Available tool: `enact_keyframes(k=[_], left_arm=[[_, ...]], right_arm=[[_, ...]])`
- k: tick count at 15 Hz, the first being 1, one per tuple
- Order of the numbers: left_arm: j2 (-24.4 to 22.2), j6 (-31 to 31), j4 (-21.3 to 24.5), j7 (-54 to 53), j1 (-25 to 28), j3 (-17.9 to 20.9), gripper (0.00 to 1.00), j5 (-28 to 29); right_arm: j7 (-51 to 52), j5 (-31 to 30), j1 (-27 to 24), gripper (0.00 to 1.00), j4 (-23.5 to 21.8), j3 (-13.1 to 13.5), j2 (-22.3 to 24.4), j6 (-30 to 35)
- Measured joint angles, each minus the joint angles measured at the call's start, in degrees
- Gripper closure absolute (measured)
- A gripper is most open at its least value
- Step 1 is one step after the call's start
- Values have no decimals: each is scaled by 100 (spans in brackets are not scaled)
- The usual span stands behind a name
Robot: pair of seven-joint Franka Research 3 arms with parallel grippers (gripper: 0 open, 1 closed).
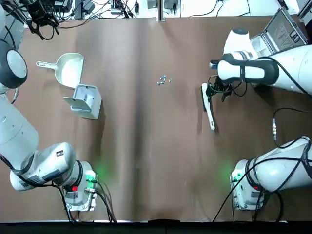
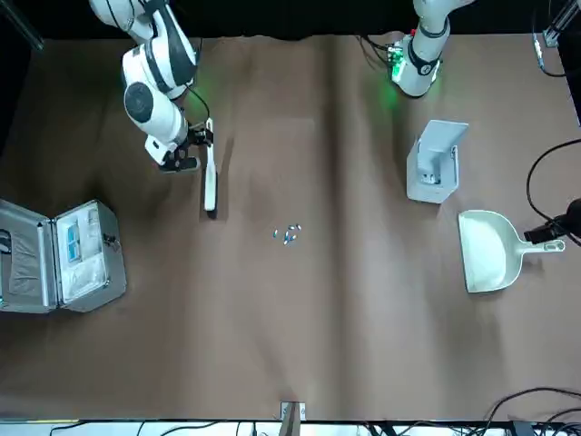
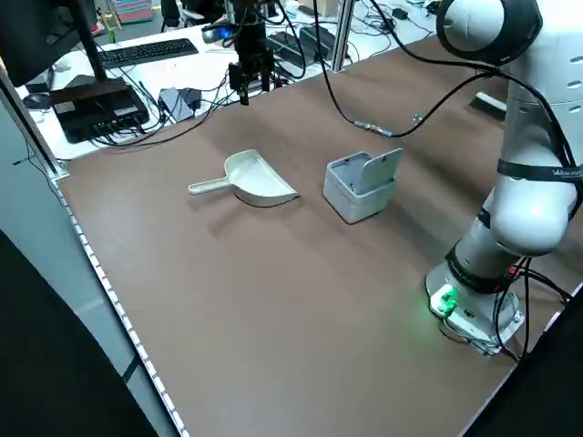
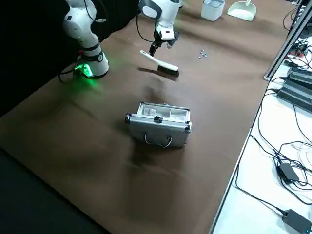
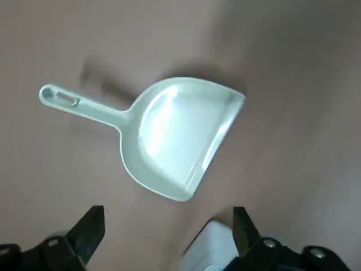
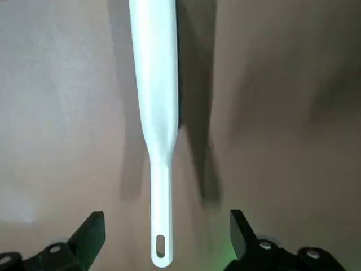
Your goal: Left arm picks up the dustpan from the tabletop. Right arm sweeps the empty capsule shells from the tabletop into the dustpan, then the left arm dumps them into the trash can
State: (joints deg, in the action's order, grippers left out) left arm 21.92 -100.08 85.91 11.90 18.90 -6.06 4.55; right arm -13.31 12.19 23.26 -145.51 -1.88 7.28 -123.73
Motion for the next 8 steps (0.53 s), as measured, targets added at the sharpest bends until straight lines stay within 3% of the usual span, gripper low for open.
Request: enact_keyframes(k=[4,8], left_arm=[[215,-466,-1,1915,130,108,0,37],[570,-1071,2,4021,391,287,0,101]], right_arm=[[-1,7,319,2,-481,2,120,-741],[-2,9,448,5,-652,3,118,-887]])
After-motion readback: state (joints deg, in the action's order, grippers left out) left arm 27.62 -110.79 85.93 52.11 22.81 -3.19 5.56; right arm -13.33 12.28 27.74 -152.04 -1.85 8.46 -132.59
